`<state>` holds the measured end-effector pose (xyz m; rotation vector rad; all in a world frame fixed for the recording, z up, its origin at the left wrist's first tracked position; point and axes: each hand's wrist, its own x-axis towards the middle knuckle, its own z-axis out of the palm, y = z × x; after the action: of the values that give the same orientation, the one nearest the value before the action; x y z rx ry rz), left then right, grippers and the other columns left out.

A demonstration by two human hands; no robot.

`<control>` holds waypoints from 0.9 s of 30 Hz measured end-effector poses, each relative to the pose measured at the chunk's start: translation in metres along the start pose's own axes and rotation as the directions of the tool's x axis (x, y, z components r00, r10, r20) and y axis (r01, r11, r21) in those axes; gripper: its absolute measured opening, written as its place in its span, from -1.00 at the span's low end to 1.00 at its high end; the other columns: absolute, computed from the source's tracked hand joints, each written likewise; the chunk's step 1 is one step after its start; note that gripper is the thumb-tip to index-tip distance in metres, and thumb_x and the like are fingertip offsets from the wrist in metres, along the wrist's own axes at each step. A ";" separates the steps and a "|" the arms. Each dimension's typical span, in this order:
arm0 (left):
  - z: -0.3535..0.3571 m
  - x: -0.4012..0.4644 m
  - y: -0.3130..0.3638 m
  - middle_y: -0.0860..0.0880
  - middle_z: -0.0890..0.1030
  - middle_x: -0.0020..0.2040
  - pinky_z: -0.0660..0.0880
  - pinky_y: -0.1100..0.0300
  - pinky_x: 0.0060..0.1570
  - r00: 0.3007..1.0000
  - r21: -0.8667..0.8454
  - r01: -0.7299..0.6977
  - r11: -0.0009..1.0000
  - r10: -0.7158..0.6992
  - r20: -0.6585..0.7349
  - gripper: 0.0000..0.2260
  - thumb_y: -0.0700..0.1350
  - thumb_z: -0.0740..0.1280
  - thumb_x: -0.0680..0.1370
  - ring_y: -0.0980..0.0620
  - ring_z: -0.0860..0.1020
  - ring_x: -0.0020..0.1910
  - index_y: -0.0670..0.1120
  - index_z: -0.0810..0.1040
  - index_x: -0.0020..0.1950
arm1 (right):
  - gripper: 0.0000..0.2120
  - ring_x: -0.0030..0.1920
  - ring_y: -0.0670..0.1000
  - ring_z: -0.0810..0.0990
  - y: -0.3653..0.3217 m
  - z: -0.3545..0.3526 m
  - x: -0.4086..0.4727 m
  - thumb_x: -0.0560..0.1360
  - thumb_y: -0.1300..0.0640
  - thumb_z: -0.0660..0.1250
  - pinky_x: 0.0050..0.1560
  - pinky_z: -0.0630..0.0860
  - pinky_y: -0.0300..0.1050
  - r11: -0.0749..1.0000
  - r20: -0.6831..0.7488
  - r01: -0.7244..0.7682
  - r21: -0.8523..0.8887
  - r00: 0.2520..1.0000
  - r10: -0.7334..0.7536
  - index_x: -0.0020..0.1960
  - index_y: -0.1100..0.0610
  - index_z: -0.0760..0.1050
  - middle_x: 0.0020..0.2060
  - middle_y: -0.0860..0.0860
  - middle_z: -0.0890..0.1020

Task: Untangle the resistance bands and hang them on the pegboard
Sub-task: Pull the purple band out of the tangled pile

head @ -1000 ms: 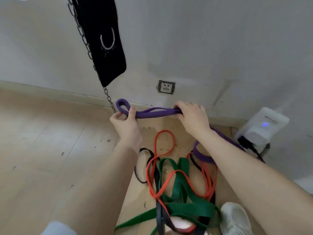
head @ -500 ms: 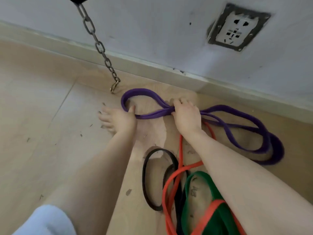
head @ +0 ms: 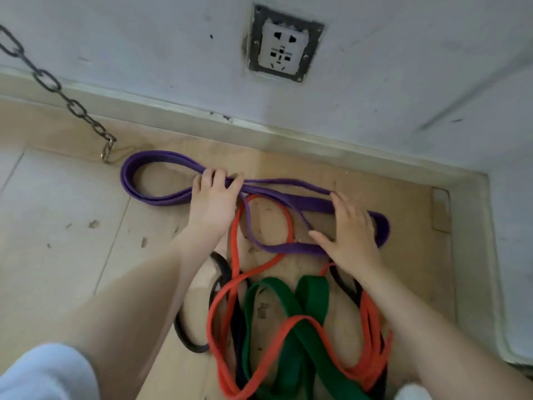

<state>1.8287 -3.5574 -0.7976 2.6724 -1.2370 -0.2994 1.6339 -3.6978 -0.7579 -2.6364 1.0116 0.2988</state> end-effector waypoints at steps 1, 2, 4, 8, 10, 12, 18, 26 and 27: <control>-0.001 0.001 0.006 -0.24 0.40 0.32 0.08 -0.19 0.36 1.000 0.007 0.019 1.000 -0.019 0.001 -0.62 -0.19 0.05 0.55 -0.28 0.22 0.39 -0.12 0.41 0.34 | -0.21 0.49 0.11 0.10 0.010 0.002 -0.003 0.48 -0.13 0.29 0.45 0.06 0.03 0.999 0.029 -0.022 -0.025 0.999 0.023 0.52 0.14 -0.02 0.51 0.10 0.11; -0.002 0.002 0.010 -0.20 0.40 0.35 0.01 -0.15 0.39 1.000 0.011 0.024 1.000 -0.024 0.002 -0.64 -0.23 0.08 0.55 -0.24 0.19 0.42 -0.12 0.42 0.33 | -0.20 0.49 0.13 0.10 0.013 0.004 -0.003 0.48 -0.10 0.31 0.44 0.09 0.04 0.999 0.013 -0.047 -0.023 0.999 0.047 0.53 0.14 -0.06 0.50 0.12 0.11; -0.002 0.005 0.014 -0.15 0.42 0.34 0.06 -0.05 0.39 1.000 -0.008 0.002 1.000 -0.002 0.007 -0.65 -0.27 0.13 0.55 -0.18 0.23 0.41 -0.13 0.41 0.33 | -0.25 0.45 0.16 0.16 0.014 0.003 0.003 0.50 -0.06 0.29 0.39 0.15 0.10 0.995 -0.044 -0.093 -0.027 0.995 0.092 0.52 0.13 -0.03 0.47 0.13 0.20; -0.012 0.005 0.018 -0.18 0.44 0.29 0.29 0.00 0.23 0.995 -0.033 0.004 0.999 -0.001 0.097 -0.59 -0.26 0.11 0.57 -0.18 0.33 0.30 -0.09 0.28 0.43 | -0.52 0.29 0.13 0.41 0.008 -0.002 0.020 0.52 0.07 0.20 0.27 0.31 0.05 0.971 0.010 0.045 -0.233 0.999 -0.043 0.41 0.11 0.23 0.30 0.08 0.45; -0.016 0.006 0.019 -0.18 0.44 0.28 0.31 0.00 0.21 0.992 0.007 -0.012 1.000 0.011 0.123 -0.59 -0.25 0.11 0.57 -0.18 0.33 0.30 -0.10 0.29 0.43 | -0.64 0.21 0.15 0.48 0.001 -0.008 0.024 0.53 0.13 0.18 0.18 0.39 0.05 0.936 0.084 0.134 -0.325 0.990 -0.112 0.32 0.12 0.31 0.22 0.09 0.51; -0.017 0.009 0.019 -0.17 0.45 0.27 0.33 -0.01 0.20 0.991 0.026 -0.021 0.999 0.018 0.135 -0.64 -0.23 0.12 0.58 -0.17 0.34 0.29 -0.13 0.35 0.38 | -0.72 0.14 0.16 0.52 -0.002 -0.019 0.029 0.54 0.18 0.15 0.05 0.41 0.01 0.899 0.117 0.205 -0.387 0.978 -0.172 0.24 0.14 0.36 0.15 0.11 0.54; -0.011 0.013 0.016 -0.19 0.41 0.33 0.32 -0.02 0.24 0.998 0.025 -0.027 0.999 0.025 0.060 -0.61 -0.24 0.14 0.58 -0.18 0.32 0.33 -0.20 0.29 0.41 | -0.78 0.13 0.19 0.46 0.015 -0.044 0.066 0.48 0.25 0.22 0.09 0.20 0.00 0.921 -0.233 0.084 -0.382 0.955 -0.184 0.09 0.18 0.55 0.05 0.13 0.60; -0.002 0.024 0.009 -0.21 0.39 0.35 0.27 -0.02 0.30 0.995 0.110 -0.085 0.990 0.079 0.053 -0.53 -0.23 0.14 0.57 -0.19 0.31 0.34 -0.19 0.15 0.48 | -0.71 0.18 0.20 0.38 0.021 -0.013 0.091 0.56 0.29 0.12 0.07 0.33 0.01 0.964 -0.080 -0.008 -0.266 0.997 -0.014 0.22 0.20 0.47 0.20 0.19 0.44; -0.003 0.024 0.008 -0.20 0.41 0.33 0.28 -0.03 0.28 0.994 0.128 -0.104 0.986 0.097 0.059 -0.53 -0.23 0.14 0.57 -0.20 0.33 0.32 -0.18 0.17 0.48 | -0.71 0.18 0.19 0.37 0.022 -0.014 0.089 0.56 0.28 0.11 0.09 0.30 0.01 0.951 -0.077 0.012 -0.309 0.996 -0.038 0.22 0.19 0.47 0.19 0.17 0.45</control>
<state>1.8386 -3.5808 -0.7953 2.7144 -1.4490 -0.2850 1.6855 -3.7729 -0.7757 -2.9616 1.0285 0.3731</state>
